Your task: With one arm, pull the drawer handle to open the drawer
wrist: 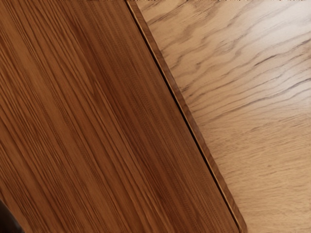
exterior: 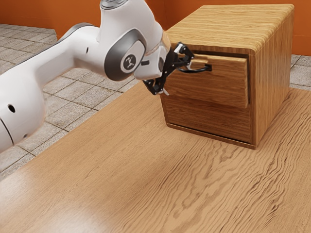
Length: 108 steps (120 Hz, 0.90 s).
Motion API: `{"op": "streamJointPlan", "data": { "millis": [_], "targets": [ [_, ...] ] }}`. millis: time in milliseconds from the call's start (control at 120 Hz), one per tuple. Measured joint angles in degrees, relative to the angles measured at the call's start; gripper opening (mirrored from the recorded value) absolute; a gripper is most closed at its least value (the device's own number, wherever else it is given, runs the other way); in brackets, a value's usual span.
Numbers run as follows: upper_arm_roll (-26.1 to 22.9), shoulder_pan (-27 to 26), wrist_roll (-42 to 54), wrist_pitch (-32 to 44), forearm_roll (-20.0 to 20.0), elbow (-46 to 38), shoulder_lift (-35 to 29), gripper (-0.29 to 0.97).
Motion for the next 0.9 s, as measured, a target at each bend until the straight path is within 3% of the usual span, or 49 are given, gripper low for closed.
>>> {"op": "streamJointPlan", "data": {
  "millis": [900],
  "targets": [
    [0.2, -1.3, -0.3, 0.4, 0.0, -17.0, -13.5, 0.68]
  ]
}}
